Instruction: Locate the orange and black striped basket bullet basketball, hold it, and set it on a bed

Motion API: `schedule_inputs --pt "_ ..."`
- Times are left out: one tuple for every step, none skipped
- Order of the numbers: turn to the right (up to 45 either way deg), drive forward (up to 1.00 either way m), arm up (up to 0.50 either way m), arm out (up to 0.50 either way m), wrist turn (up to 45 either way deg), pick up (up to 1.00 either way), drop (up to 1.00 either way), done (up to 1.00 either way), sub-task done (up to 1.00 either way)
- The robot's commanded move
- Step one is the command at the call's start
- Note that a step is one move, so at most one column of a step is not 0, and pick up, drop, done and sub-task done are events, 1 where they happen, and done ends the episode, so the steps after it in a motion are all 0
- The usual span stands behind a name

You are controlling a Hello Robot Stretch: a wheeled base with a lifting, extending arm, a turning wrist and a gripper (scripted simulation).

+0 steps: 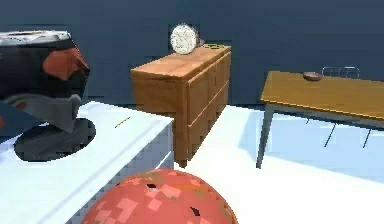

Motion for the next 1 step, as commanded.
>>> schedule_inputs --pt "15.0 0.00 0.00 0.00 0.0 0.00 0.00 0.00 0.00"
